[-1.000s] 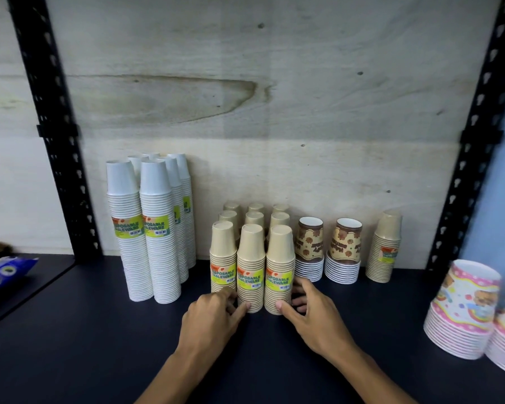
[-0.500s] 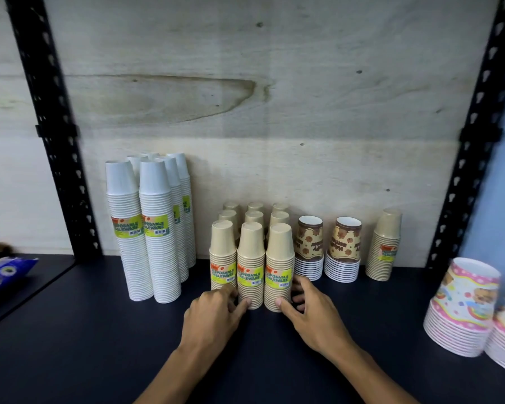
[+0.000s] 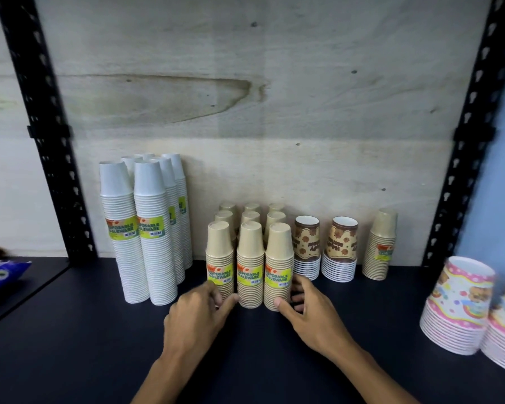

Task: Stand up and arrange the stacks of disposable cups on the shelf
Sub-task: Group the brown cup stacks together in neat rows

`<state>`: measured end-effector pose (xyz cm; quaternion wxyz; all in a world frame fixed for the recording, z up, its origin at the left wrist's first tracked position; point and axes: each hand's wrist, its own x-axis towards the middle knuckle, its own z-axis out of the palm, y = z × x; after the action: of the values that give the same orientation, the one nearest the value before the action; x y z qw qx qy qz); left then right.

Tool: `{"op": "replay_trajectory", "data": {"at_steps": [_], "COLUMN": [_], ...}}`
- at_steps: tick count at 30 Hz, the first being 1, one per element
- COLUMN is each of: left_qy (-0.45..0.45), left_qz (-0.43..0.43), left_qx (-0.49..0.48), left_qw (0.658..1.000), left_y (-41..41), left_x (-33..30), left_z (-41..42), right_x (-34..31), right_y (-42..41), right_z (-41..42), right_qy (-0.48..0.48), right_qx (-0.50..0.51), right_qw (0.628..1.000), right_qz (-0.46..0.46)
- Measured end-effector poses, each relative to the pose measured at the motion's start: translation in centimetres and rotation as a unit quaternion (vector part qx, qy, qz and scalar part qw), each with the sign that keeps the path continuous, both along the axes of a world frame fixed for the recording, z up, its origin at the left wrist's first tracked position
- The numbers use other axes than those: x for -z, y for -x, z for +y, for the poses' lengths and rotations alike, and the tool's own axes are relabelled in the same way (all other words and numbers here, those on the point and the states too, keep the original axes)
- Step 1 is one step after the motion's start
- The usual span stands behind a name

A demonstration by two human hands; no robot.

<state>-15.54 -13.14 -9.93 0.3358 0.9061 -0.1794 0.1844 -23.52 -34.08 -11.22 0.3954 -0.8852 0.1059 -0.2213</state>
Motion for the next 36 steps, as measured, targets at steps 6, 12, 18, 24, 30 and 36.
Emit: {"op": "replay_trajectory", "data": {"at_steps": [6,12,18,24,30,36], "left_qy": [0.074,0.132,0.150,0.122,0.107,0.109], "left_qz": [0.094,0.221,0.213,0.168,0.156,0.154], "left_qx": [0.036,0.173,0.237,0.243,0.250,0.252], "left_qw": [0.992,0.951,0.936,0.947,0.950,0.949], "left_y": [-2.4,-5.5,-7.0,-6.5,-6.7,-6.5], "left_x": [0.1,-0.2,0.6,0.3,0.5,0.1], "left_z": [0.1,-0.2,-0.5,-0.8,-0.9,-1.0], "right_x": [-0.3,-1.0,-1.4,-1.2,-0.7,-0.6], "right_y": [-0.4,-0.9,-1.1,-1.6,-1.9,-2.1], "right_z": [0.0,0.0,-0.4,-1.3,-1.6,-1.6], "right_qy": [-0.031,-0.045,-0.056,-0.075,-0.091,-0.092], "right_qx": [-0.002,-0.028,-0.035,-0.034,-0.026,-0.027], "right_qw": [1.000,0.998,0.997,0.996,0.995,0.995], "right_qz": [0.002,0.022,0.035,0.040,0.033,0.032]}}
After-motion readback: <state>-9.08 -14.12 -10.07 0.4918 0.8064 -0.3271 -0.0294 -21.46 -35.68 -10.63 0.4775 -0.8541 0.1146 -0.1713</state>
